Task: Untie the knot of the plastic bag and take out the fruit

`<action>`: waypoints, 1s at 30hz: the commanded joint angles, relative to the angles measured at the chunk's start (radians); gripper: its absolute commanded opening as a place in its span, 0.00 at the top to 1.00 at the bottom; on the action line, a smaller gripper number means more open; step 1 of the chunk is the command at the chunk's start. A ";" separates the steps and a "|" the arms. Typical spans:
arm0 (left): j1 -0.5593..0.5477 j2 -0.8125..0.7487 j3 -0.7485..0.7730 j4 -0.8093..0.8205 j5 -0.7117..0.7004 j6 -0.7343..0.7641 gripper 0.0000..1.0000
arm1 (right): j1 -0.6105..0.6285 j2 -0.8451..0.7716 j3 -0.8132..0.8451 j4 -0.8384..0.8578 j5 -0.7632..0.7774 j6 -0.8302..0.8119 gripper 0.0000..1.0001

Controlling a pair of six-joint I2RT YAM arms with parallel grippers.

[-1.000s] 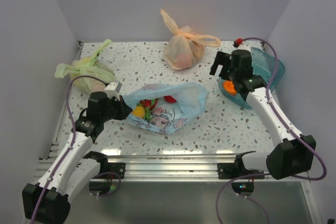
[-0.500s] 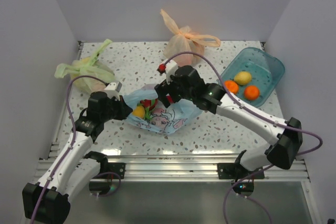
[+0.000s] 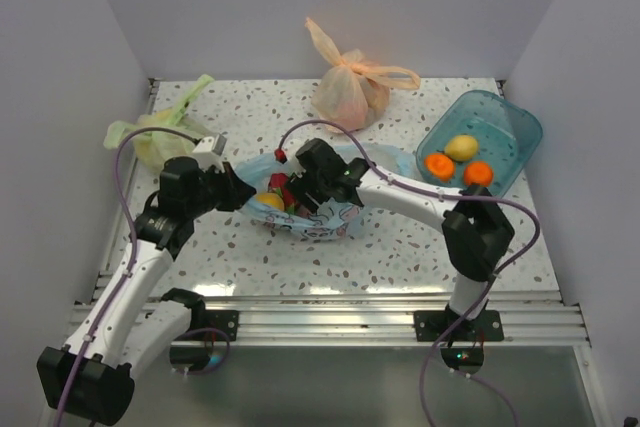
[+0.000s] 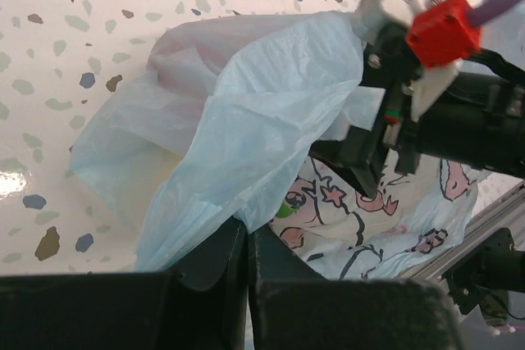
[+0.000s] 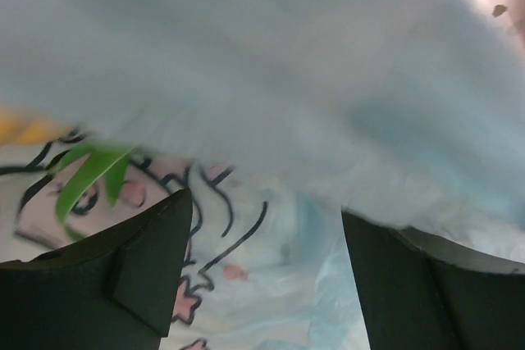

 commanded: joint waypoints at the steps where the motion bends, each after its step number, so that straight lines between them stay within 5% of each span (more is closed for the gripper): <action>1: 0.007 0.016 0.062 0.010 0.046 -0.026 0.94 | -0.046 0.052 0.080 0.070 0.051 -0.053 0.23; 9: 0.006 0.021 -0.045 0.013 0.051 0.038 0.94 | -0.132 0.164 0.120 0.103 0.003 -0.064 0.02; 13: 0.007 0.013 -0.131 0.053 0.043 0.035 0.94 | -0.147 0.207 0.125 0.118 -0.044 -0.058 0.01; 21: 0.007 0.039 -0.168 0.082 0.004 0.046 0.94 | -0.149 0.191 0.110 0.121 -0.308 -0.021 0.13; 28: 0.007 0.061 -0.119 0.042 -0.076 0.152 0.94 | -0.147 0.087 0.009 0.040 -0.697 0.048 0.26; 30: 0.007 0.053 -0.140 0.065 -0.079 0.158 0.94 | -0.149 0.053 -0.034 0.061 -0.684 0.092 0.25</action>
